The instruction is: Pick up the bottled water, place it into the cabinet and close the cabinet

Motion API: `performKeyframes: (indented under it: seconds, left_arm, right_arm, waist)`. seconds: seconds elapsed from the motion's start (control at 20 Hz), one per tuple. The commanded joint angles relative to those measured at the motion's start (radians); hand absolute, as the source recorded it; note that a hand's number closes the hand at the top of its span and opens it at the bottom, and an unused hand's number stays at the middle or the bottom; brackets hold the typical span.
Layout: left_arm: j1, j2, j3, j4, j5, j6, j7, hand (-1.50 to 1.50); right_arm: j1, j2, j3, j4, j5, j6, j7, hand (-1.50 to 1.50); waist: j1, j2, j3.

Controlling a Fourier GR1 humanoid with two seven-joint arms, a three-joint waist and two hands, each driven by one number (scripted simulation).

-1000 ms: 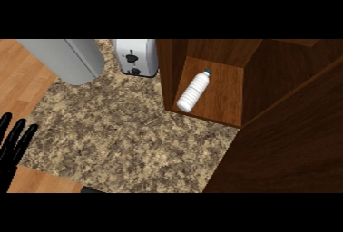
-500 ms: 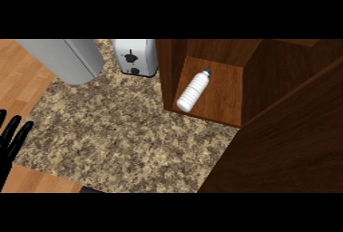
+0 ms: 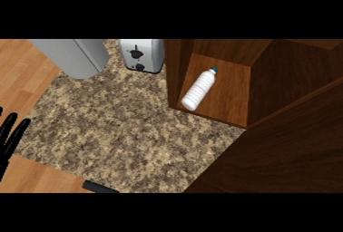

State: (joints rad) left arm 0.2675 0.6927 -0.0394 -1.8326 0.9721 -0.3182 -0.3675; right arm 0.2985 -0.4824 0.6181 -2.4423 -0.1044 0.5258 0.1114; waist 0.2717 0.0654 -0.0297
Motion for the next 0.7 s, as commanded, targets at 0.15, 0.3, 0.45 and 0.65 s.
performKeyframes:
  seconds: [0.15, 0.3, 0.45, 0.65]
  left_arm:
    - [-0.015, 0.003, 0.001, 0.004, 0.011, -0.020, 0.002, -1.50]
    - [-0.012, 0.009, 0.012, 0.023, 0.012, -0.019, 0.004, -1.50]
    - [-0.029, 0.006, 0.006, 0.019, 0.020, -0.026, 0.007, -1.50]
    - [-0.032, 0.015, 0.022, 0.037, 0.029, -0.030, 0.011, -1.50]
  right_arm:
    - [-0.049, 0.107, 0.072, 0.069, -0.113, -0.049, 0.077, 1.50]
    - [-0.082, 0.139, 0.028, 0.086, -0.125, -0.090, 0.110, 1.50]
    - [-0.184, 0.157, -0.026, 0.125, -0.105, -0.099, 0.155, 1.50]
    - [-0.296, 0.157, -0.066, 0.189, -0.096, -0.095, 0.244, 1.50]
  waist:
    - [0.020, 0.017, 0.005]
    - [0.012, 0.013, 0.005]
    - [0.000, 0.005, 0.006]
    - [0.004, -0.002, 0.005]
